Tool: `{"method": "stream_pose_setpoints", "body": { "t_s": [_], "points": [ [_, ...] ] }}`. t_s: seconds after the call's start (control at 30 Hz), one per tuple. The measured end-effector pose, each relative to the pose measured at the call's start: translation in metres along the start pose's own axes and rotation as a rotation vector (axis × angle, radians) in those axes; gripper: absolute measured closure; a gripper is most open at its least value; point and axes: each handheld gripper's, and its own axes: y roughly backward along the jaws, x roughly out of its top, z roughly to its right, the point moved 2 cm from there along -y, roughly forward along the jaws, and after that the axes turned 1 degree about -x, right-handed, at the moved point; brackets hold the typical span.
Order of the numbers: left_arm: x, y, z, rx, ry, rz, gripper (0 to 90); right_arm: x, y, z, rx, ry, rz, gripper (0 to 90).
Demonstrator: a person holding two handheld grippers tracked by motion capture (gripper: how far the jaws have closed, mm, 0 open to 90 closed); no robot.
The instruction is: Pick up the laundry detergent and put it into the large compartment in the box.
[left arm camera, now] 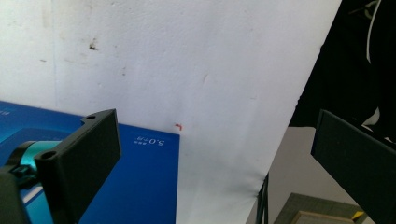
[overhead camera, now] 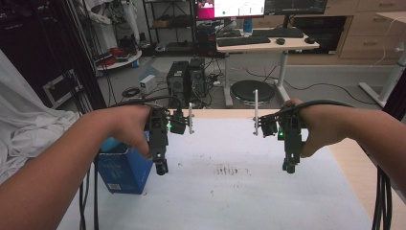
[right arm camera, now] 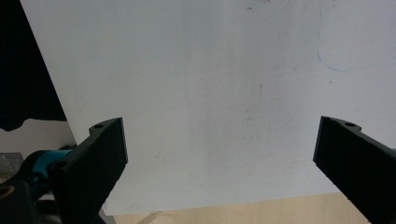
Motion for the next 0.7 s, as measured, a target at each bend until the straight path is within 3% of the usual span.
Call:
{"method": "stream_pose_setpoints", "body": {
  "t_s": [0.33, 0.7],
  "points": [
    [0.0075, -0.0051, -0.0009, 0.0, -0.022, 0.0, 1.6, -0.0041, -0.0006, 0.0033, 0.002, -0.002, 0.007, 1.9],
    [0.0068, -0.0007, -0.0025, -0.001, -0.02, 0.01, 1.6, -0.0043, -0.0012, 0.0037, 0.001, -0.007, 0.005, 1.9]
  ]
}}
